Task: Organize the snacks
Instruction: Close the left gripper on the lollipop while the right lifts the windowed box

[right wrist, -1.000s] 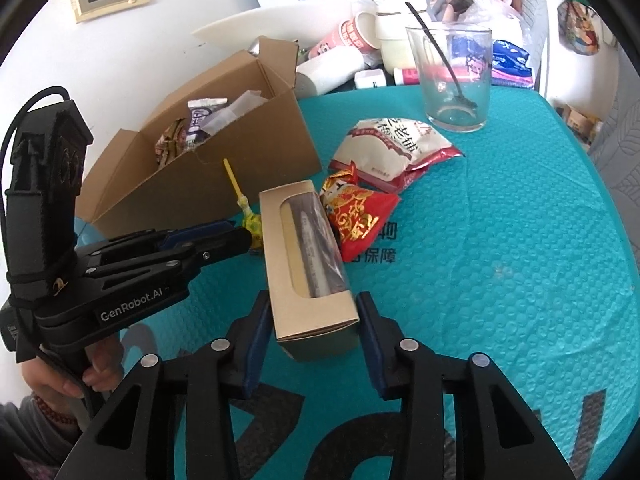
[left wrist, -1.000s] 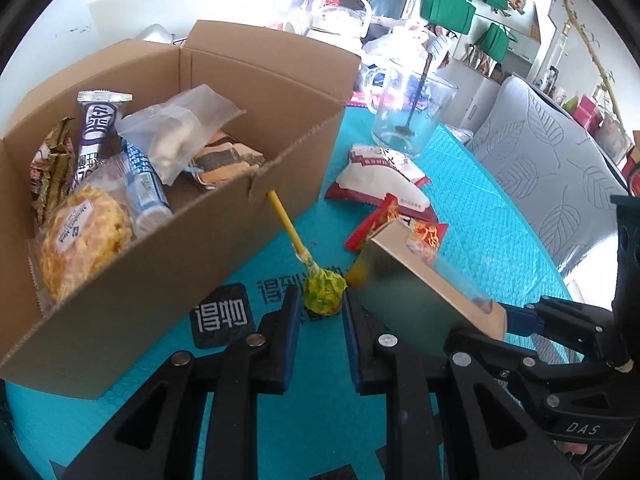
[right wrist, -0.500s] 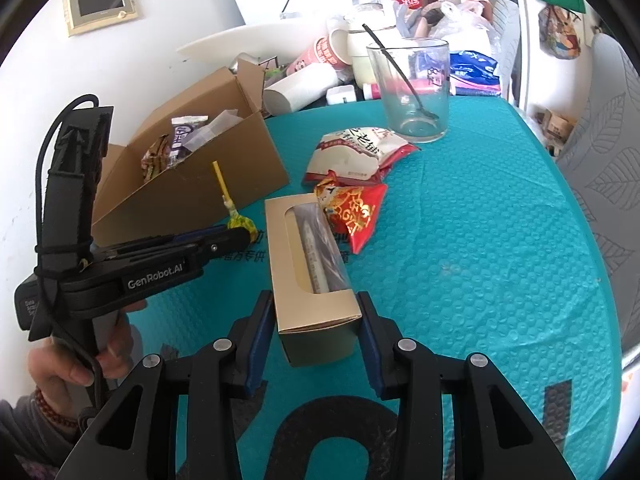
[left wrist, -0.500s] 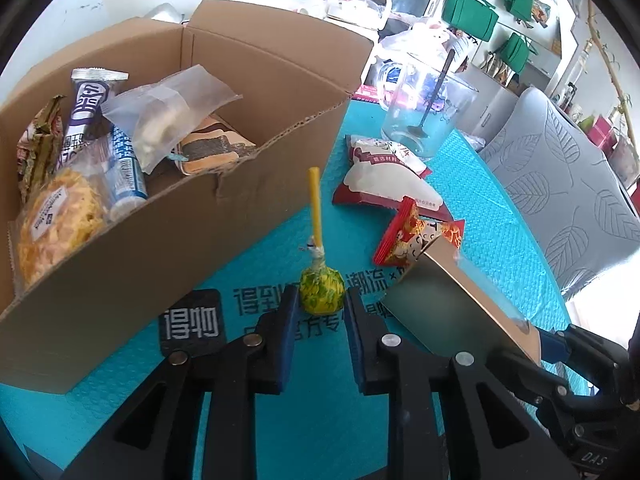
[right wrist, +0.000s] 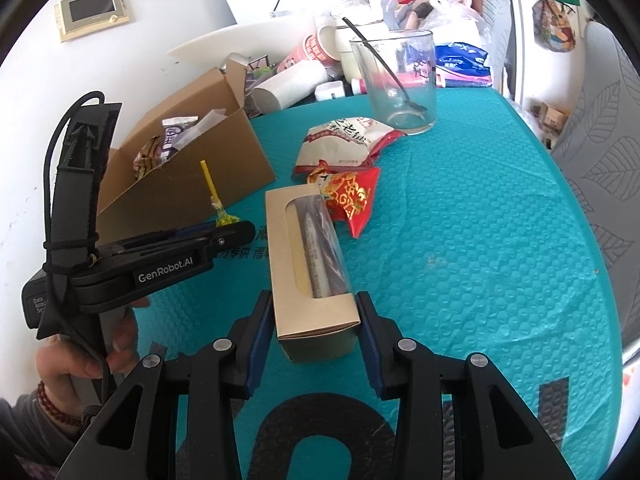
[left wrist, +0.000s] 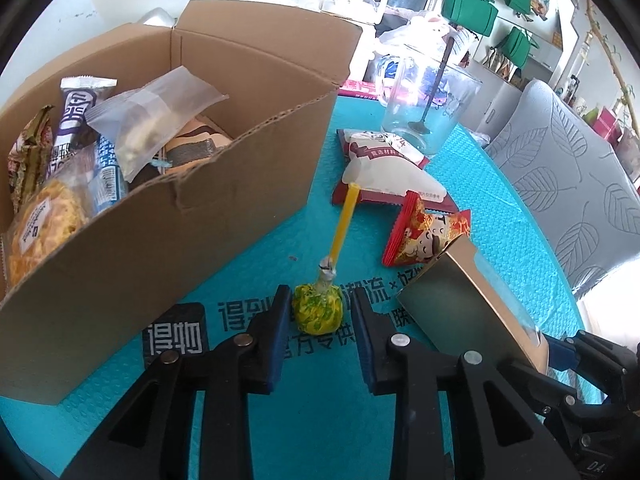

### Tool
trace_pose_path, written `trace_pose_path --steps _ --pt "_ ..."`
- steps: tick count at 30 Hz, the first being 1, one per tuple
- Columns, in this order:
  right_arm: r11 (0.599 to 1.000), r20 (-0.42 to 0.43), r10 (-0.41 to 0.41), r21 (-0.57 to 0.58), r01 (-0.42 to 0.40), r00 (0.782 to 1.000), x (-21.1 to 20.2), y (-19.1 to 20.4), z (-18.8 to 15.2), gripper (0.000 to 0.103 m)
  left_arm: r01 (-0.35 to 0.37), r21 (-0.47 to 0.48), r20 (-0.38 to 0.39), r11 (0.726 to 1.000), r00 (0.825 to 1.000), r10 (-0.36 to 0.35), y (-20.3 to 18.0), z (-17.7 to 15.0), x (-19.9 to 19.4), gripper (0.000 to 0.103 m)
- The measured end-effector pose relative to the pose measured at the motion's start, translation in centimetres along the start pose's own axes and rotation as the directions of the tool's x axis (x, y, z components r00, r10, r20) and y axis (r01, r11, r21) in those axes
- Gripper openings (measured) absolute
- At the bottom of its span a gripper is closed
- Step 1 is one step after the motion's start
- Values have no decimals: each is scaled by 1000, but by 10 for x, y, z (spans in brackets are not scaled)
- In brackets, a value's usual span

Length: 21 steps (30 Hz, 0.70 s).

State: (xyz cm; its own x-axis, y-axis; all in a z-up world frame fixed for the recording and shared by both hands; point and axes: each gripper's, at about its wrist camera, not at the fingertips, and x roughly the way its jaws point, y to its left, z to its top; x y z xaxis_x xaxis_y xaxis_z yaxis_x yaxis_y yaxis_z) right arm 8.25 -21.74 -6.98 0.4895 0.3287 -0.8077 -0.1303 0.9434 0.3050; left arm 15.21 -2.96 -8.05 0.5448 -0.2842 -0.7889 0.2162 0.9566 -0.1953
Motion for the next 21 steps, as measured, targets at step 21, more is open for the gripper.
trace_pose_path --steps 21 --pt "1000 5 -7 -9 7 1000 -31 3 -31 37 72 87 -59 994 996 -67 -22 -46 -41 23"
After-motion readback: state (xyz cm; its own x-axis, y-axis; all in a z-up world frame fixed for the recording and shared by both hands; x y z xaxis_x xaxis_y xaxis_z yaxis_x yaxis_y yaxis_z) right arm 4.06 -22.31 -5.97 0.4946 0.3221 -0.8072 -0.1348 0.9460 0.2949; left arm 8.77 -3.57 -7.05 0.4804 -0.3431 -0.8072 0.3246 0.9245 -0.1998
